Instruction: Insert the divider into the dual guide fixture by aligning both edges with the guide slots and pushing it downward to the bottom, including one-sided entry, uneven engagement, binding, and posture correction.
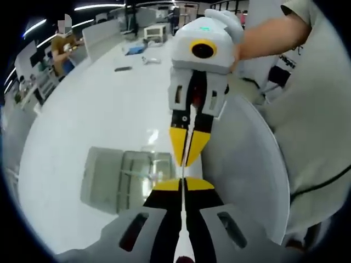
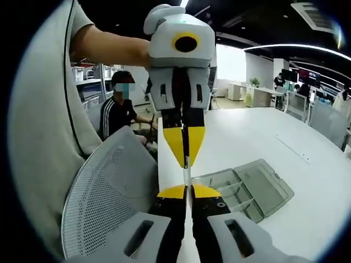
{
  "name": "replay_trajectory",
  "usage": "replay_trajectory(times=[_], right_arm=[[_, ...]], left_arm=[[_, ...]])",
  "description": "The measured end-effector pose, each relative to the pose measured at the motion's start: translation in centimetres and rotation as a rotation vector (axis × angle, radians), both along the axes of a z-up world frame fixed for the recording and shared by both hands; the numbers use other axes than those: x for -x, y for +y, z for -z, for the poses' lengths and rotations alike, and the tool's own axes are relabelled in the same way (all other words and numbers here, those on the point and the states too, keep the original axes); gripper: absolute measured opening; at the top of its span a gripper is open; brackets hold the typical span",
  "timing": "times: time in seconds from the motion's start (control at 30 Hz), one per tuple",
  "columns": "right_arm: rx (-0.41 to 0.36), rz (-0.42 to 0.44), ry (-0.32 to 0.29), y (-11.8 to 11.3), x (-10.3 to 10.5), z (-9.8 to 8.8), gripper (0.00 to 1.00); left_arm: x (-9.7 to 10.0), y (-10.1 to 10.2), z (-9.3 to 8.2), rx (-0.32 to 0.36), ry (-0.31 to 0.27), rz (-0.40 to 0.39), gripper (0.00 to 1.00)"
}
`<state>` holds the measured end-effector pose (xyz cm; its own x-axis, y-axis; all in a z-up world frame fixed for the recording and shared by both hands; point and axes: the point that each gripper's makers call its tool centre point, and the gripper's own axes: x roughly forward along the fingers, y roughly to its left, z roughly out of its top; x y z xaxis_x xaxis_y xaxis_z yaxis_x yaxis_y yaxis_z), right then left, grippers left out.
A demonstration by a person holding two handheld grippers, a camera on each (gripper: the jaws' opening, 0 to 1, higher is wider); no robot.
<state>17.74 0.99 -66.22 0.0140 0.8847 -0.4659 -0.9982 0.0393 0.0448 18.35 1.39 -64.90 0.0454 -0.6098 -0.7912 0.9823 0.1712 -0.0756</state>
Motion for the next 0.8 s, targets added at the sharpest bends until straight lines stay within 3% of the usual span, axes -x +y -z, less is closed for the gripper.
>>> replay_trajectory(times=[0.2, 0.23, 0.8], right_arm=[[-0.002, 0.014, 0.023, 0.23, 0.07, 0.04, 0.04], [-0.006, 0.014, 0.014, 0.29, -0.01, -0.04, 0.00], [-0.021, 0.009, 0.052, 0.34, 0.06, 0.26, 0.00]], left_arm=[[-0.16, 0.40, 0.07, -0.028, 0.006, 0.004, 0.00], [-0.22, 0.57, 0.10, -0.036, 0.006, 0.003, 0.00], [-0.27, 0.40, -0.56, -0.058, 0.011, 0.018, 0.00]])
